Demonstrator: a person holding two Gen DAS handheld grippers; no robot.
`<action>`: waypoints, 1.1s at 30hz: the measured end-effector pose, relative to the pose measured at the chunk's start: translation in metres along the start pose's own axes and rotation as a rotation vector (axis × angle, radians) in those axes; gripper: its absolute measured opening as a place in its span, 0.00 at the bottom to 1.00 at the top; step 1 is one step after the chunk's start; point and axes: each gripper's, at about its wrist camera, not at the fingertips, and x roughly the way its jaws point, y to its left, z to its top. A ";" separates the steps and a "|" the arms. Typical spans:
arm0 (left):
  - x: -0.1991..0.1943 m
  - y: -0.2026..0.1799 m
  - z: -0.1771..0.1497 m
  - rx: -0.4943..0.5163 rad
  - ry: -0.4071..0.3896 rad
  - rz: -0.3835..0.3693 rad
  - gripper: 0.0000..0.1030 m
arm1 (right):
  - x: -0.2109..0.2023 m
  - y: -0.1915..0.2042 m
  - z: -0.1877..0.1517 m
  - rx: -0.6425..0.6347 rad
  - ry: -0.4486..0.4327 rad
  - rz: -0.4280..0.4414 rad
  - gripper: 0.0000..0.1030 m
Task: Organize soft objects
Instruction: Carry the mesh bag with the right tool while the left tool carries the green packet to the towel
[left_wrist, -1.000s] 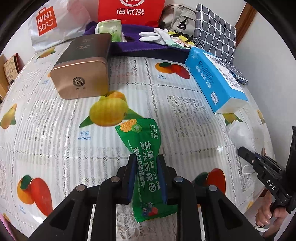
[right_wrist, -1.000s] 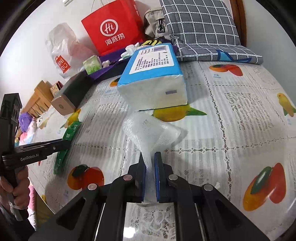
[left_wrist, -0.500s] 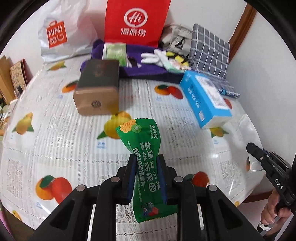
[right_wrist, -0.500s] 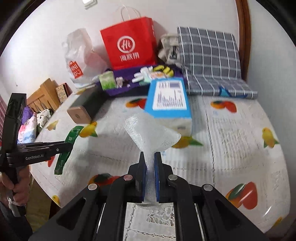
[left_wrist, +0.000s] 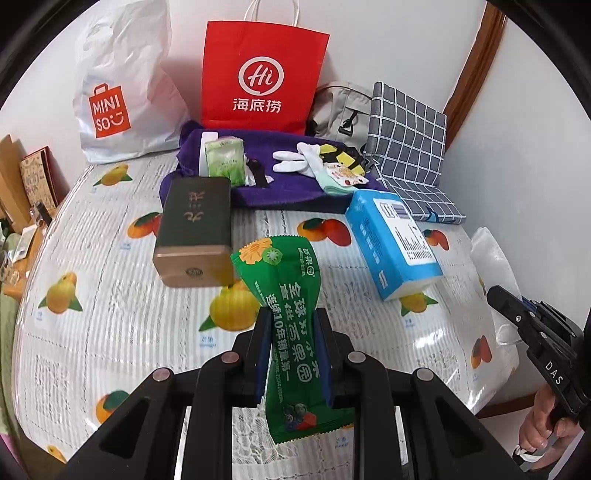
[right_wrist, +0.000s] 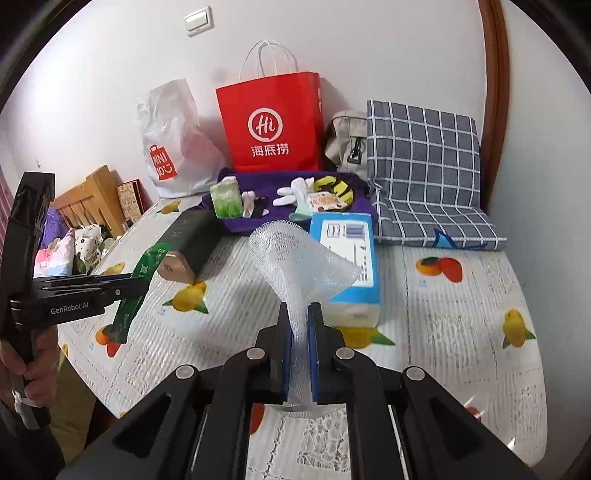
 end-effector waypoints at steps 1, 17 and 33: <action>0.000 0.001 0.002 0.002 -0.001 0.001 0.21 | 0.001 0.001 0.002 0.003 -0.001 0.000 0.08; 0.008 0.029 0.055 0.081 -0.010 0.045 0.21 | 0.023 0.011 0.047 0.075 -0.060 -0.016 0.08; 0.025 0.044 0.077 0.094 -0.006 0.039 0.21 | 0.058 0.016 0.055 0.107 -0.037 -0.017 0.08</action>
